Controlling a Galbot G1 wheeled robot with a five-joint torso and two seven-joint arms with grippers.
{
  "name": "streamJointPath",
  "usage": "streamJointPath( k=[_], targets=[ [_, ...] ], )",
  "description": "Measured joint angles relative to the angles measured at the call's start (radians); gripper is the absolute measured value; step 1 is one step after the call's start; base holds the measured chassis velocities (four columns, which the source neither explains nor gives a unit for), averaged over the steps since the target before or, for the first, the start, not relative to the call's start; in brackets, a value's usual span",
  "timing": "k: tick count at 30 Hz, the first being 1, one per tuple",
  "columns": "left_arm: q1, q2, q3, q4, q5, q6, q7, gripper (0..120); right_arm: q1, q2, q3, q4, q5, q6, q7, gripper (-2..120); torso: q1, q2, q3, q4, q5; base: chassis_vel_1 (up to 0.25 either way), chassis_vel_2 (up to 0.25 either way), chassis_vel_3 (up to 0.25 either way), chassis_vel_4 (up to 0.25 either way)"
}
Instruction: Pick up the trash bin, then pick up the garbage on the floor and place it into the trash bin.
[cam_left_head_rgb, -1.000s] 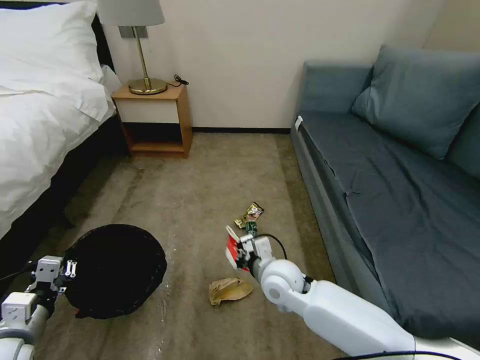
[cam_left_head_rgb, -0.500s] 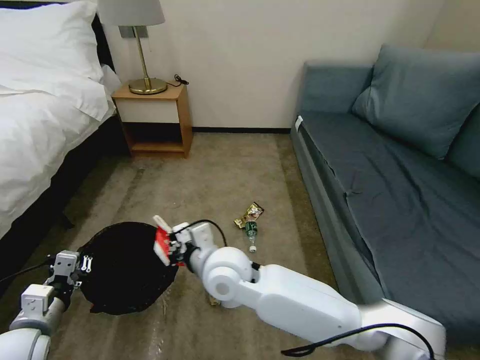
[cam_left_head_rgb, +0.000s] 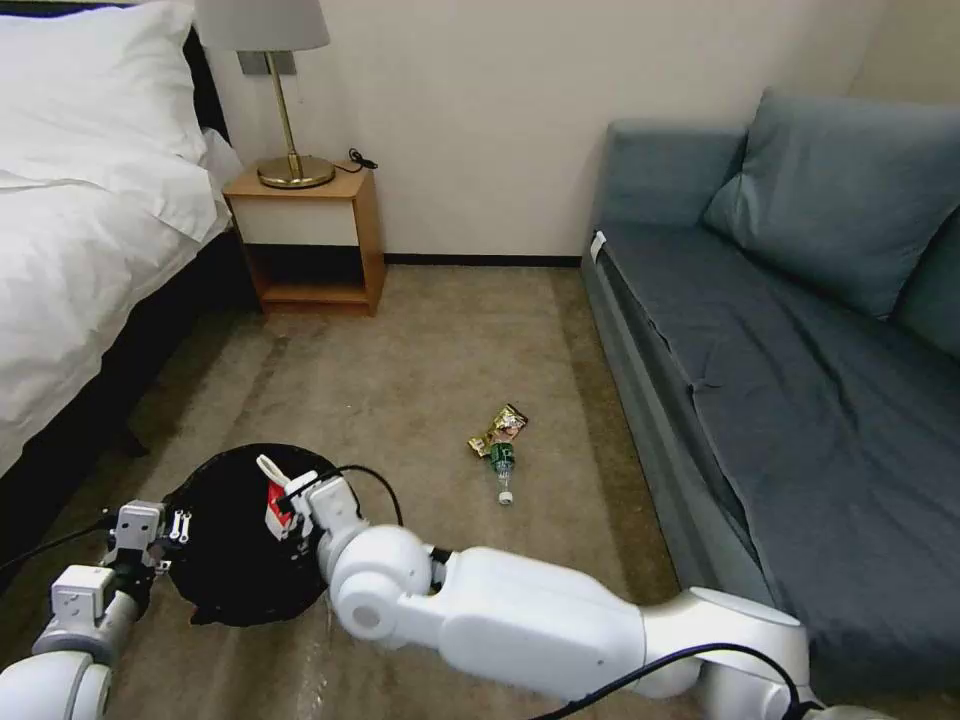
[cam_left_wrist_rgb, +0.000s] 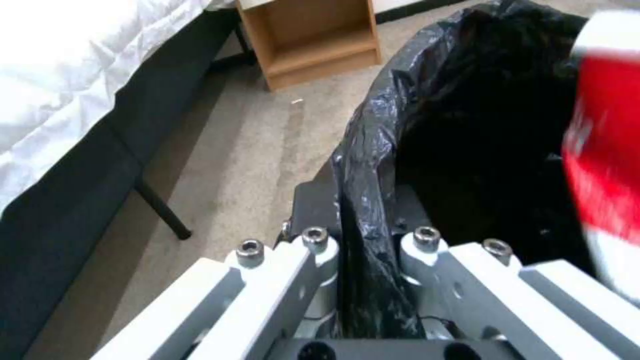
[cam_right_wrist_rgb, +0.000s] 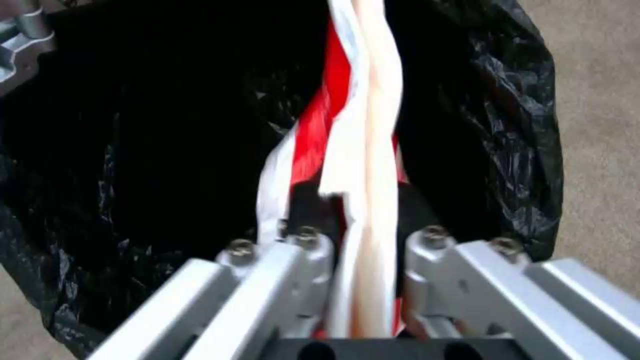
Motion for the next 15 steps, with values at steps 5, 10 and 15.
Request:
streamJointPath(
  k=[5, 10, 15],
  targets=[
    [-0.002, 0.006, -0.004, -0.001, -0.011, 0.003, 0.0, 6, -0.009, -0.004, 0.001, -0.01, -0.002, 0.003, -0.018, 36, 0.0, 0.0, 0.0, 0.0, 0.0001, 0.0, 0.0, 0.0, 0.0],
    [-0.002, 0.008, -0.008, -0.001, -0.015, 0.004, 0.0, 6, -0.025, -0.023, 0.001, 0.007, -0.005, 0.004, -0.037, 51, 0.0, 0.0, 0.0, -0.0001, 0.0001, 0.0, 0.0, 0.0, 0.0],
    [0.006, 0.021, -0.025, 0.002, -0.025, 0.002, 0.0, 6, -0.028, -0.086, 0.042, 0.071, 0.011, -0.01, -0.036, 73, 0.0, 0.0, 0.0, 0.0002, 0.0003, 0.0, 0.0, 0.0, 0.0]
  ],
)
